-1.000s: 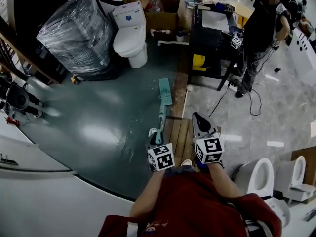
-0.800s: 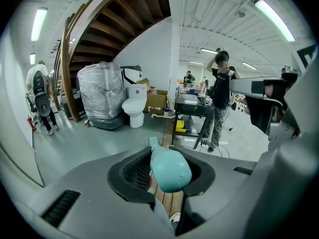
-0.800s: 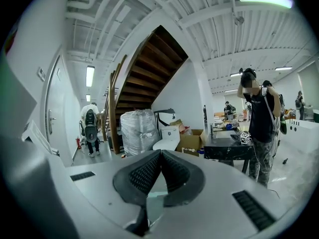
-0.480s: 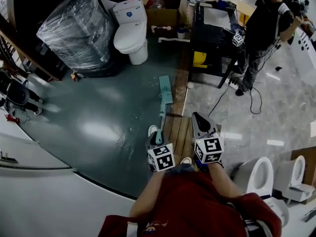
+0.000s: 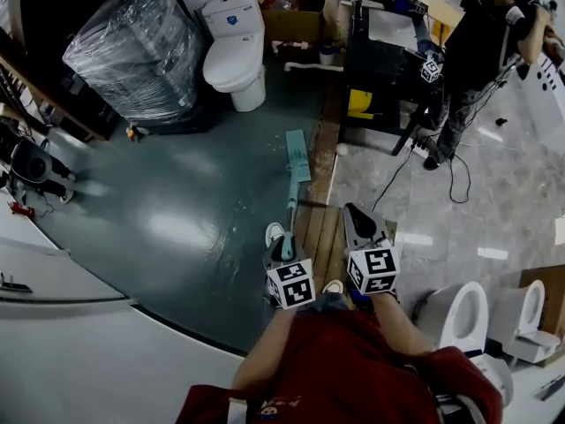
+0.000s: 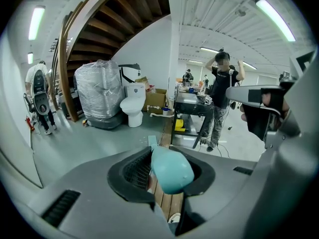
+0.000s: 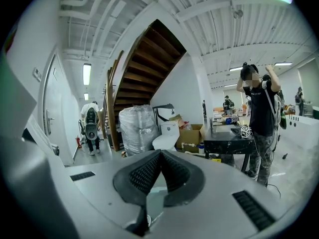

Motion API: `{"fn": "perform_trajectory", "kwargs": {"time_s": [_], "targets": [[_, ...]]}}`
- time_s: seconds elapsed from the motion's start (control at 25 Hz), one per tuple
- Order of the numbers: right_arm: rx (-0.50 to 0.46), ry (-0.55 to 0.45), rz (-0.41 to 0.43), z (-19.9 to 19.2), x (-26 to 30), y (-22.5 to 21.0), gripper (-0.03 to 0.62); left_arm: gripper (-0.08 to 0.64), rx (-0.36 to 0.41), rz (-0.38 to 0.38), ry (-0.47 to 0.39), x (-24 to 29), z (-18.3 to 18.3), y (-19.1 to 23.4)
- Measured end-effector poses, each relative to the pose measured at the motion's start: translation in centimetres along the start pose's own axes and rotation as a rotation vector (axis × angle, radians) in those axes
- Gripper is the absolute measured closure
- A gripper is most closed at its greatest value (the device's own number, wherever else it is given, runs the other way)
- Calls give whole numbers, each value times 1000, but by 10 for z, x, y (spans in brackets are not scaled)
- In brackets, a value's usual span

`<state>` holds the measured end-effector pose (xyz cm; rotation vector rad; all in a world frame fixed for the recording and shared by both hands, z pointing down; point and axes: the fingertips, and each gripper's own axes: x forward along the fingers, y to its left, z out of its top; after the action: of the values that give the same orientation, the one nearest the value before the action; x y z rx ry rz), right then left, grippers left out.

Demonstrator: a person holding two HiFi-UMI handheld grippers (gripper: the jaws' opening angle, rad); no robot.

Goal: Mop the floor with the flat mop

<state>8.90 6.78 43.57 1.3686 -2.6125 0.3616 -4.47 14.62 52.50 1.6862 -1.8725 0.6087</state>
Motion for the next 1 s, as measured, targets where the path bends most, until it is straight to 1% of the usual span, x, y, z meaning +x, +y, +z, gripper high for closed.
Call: {"fn": "perform_trajectory", "kwargs": {"time_s": [0.4,0.56,1.0], "targets": [[11,29,-2,-6,29,-9,575,439,-20,-1,27,33,14,3],[12,47,-7,-10,44,-14,575,439,-9,-7,19,50,25,3],[15,81,-28,-14,104,-36,575,437,-18,-15,30,114,55,17]]}}
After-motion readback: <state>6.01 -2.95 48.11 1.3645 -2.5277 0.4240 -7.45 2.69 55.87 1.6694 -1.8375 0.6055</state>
